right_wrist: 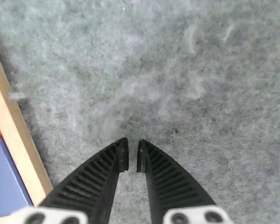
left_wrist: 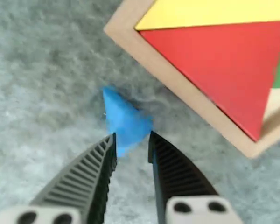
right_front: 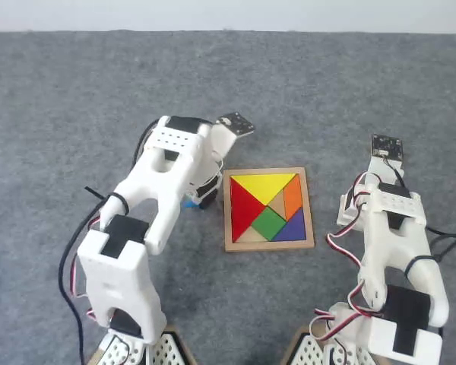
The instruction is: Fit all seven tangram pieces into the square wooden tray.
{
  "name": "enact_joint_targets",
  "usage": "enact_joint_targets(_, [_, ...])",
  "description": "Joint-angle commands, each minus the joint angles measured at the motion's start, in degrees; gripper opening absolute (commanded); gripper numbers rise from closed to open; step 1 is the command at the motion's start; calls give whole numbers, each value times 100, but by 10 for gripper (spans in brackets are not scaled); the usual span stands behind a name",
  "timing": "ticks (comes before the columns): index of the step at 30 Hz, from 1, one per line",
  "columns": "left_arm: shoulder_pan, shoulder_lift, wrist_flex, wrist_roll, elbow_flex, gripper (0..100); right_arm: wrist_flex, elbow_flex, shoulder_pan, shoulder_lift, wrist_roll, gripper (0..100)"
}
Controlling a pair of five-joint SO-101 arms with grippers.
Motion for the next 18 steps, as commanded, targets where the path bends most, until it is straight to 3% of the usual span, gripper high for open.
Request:
enact_joint_targets(1, [-193, -185, -334, 9, -13, 108, -31, -26, 31, -277, 53, 42])
enact_joint_targets(6, [-352, 53, -712, 26, -13, 112, -31, -26, 31, -277, 53, 42])
enact_joint_targets(13, [-158, 70, -651, 44, -4, 227, -66, -26, 31, -277, 53, 42])
enact_joint_targets(18, [-220, -141, -651, 492, -57, 228, -66, -26, 31, -277, 53, 42])
